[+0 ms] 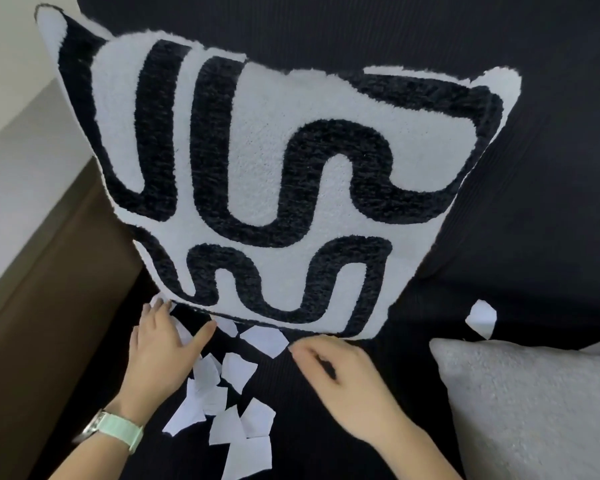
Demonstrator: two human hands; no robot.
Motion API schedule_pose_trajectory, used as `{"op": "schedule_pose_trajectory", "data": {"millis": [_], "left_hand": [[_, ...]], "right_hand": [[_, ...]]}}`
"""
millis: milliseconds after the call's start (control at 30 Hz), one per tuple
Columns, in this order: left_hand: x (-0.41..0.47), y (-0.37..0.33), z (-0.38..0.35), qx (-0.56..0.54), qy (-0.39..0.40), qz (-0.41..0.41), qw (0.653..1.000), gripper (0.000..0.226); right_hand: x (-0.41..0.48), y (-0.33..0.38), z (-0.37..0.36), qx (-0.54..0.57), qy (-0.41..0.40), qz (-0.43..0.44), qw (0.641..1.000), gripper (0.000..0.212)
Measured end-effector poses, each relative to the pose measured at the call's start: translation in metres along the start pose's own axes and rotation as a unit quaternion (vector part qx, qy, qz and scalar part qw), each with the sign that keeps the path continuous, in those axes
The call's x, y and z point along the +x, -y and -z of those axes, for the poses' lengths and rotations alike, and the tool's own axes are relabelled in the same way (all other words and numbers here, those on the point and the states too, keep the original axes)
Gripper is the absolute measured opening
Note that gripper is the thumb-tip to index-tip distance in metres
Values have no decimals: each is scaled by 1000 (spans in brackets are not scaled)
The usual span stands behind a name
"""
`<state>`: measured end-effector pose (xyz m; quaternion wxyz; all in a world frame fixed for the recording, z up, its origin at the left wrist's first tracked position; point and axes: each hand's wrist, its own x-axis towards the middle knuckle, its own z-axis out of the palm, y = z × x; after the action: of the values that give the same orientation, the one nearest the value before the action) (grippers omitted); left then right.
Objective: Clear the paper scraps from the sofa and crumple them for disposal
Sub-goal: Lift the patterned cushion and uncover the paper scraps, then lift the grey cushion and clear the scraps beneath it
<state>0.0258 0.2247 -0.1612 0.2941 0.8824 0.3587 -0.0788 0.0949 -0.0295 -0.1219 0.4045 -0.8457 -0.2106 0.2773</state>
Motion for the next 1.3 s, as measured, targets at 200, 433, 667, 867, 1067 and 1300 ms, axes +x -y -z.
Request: {"op": "schedule_pose_trajectory", "data": {"millis": [200,433,667,867,1067,1300], "left_hand": [[-1,22,-17,62,45,-61,995,83],[-12,41,-22,98,84,-95,987,77],[-63,36,-26,117,119,-88,982,73],[-63,7,-24,128,76,-121,981,97],[-30,-21,-48,135,135,-103,976,82],[-53,-28,-55,194,113,-80,971,82]], "right_hand": [[26,-11,-48,-167,116,19,979,59],[28,-24,-76,-236,144,28,961,65],[-8,-20,-86,-226,184,67,954,63],[-26,-18,-69,-178,182,51,966,61],[-34,-26,-19,-145,111,22,983,62],[-60,-34,26,-95,50,5,994,53]]}}
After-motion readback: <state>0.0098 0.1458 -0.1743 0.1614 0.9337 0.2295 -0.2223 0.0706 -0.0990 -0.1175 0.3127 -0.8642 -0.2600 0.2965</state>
